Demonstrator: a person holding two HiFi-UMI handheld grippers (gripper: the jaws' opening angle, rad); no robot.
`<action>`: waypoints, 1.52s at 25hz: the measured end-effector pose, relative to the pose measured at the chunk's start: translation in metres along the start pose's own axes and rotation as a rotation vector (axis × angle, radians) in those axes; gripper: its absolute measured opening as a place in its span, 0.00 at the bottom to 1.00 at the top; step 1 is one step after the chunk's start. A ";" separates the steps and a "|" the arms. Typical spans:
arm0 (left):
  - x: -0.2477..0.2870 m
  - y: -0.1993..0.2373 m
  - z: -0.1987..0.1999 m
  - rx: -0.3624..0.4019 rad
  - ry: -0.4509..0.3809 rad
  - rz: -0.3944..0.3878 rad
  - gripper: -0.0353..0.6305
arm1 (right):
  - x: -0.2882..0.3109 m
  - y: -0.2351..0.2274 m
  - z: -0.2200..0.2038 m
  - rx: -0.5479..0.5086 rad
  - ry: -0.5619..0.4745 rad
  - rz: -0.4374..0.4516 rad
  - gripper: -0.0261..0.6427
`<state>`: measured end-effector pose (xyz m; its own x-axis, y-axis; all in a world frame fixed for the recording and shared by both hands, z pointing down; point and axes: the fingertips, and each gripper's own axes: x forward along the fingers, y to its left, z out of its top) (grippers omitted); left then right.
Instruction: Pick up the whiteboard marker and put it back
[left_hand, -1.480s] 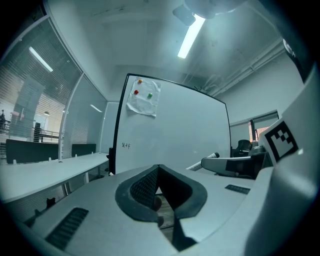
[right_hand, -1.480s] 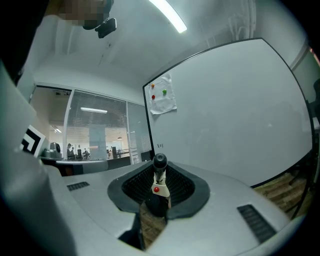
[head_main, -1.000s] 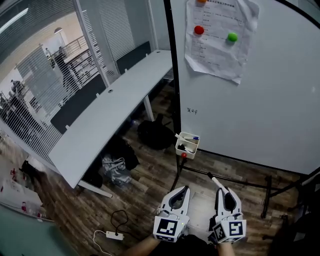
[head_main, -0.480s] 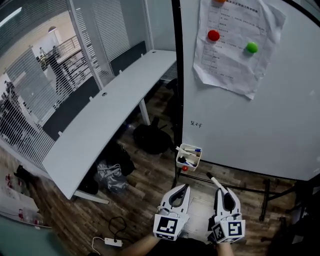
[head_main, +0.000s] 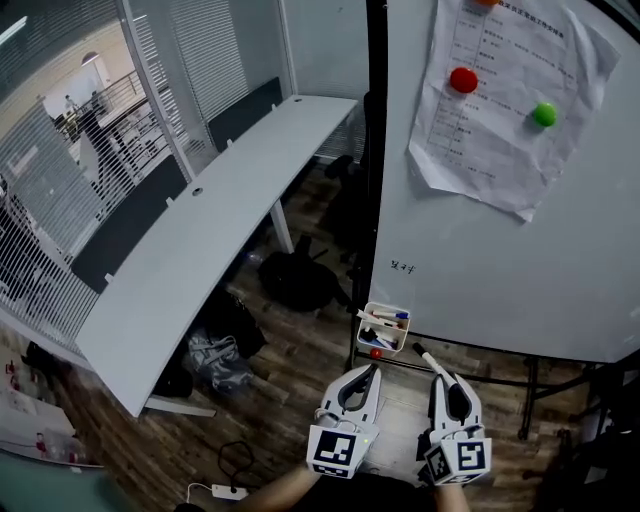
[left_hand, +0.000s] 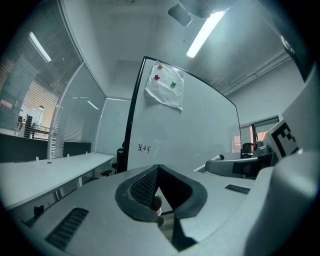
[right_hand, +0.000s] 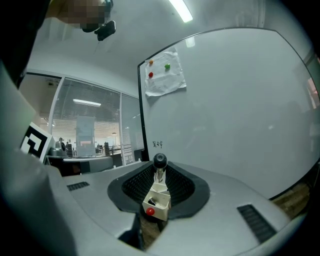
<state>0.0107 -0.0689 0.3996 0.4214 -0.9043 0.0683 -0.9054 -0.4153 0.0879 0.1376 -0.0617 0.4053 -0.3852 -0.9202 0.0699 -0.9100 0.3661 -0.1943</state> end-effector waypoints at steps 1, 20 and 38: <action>0.002 0.003 -0.001 -0.001 0.002 -0.003 0.06 | 0.004 0.002 0.002 0.004 -0.008 0.003 0.16; 0.023 0.044 -0.006 -0.015 0.026 -0.062 0.06 | 0.047 0.006 -0.019 -0.024 0.055 -0.079 0.16; 0.057 0.054 -0.023 -0.051 0.055 -0.037 0.06 | 0.084 -0.010 -0.045 -0.004 0.124 -0.043 0.16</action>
<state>-0.0132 -0.1411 0.4315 0.4576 -0.8812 0.1184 -0.8862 -0.4412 0.1417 0.1077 -0.1369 0.4576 -0.3618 -0.9110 0.1981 -0.9265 0.3278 -0.1846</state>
